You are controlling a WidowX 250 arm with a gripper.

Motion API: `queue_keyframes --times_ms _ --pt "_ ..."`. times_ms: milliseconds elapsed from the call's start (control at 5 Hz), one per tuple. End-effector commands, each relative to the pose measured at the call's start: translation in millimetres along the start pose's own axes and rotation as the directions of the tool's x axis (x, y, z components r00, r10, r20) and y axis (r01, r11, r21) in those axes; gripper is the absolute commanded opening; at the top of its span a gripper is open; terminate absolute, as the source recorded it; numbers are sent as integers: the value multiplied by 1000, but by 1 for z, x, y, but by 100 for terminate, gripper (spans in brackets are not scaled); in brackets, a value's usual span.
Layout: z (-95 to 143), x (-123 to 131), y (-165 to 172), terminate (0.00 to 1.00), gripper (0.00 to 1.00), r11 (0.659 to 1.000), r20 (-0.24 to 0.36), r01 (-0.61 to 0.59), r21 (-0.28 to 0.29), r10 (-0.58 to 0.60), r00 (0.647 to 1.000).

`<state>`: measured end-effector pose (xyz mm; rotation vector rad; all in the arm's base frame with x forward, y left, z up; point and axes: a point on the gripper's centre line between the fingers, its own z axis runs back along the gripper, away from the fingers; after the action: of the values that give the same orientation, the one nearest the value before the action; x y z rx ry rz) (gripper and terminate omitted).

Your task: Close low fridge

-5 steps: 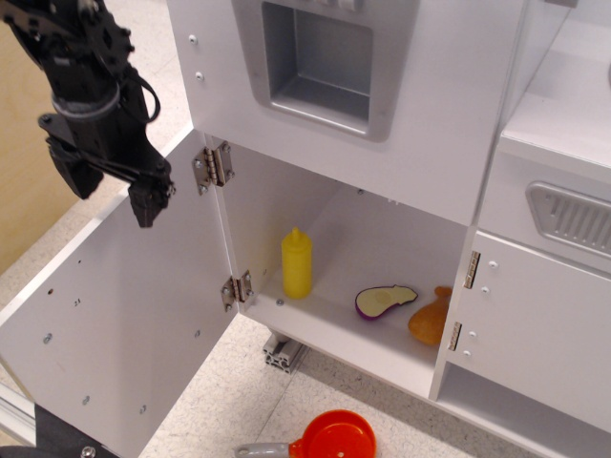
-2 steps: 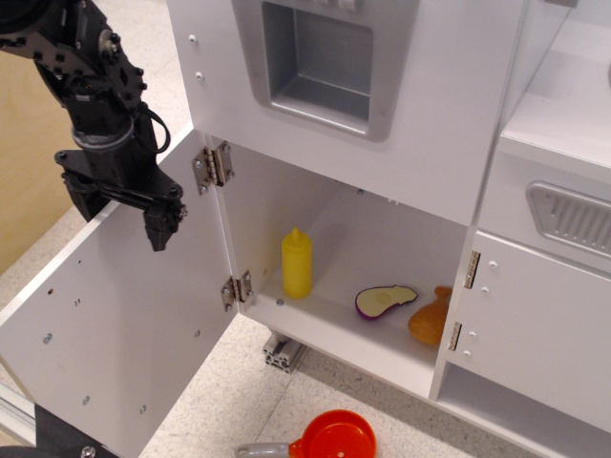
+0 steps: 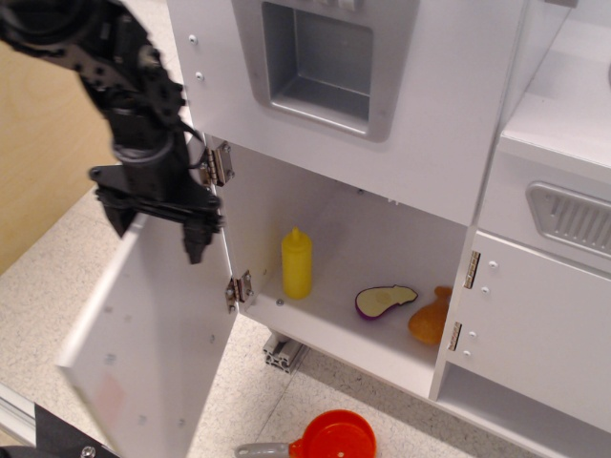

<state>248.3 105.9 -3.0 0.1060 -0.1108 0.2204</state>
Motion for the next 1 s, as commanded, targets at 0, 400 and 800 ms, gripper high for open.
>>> queue_keyframes --times_ms 0,400,800 --pt "17 7 -28 0 100 999 56 -26 -28 28 998" --pt "53 1 -46 0 100 994 78 -21 -111 30 997" --pt "60 -27 -43 0 100 991 47 75 -108 -70 996"
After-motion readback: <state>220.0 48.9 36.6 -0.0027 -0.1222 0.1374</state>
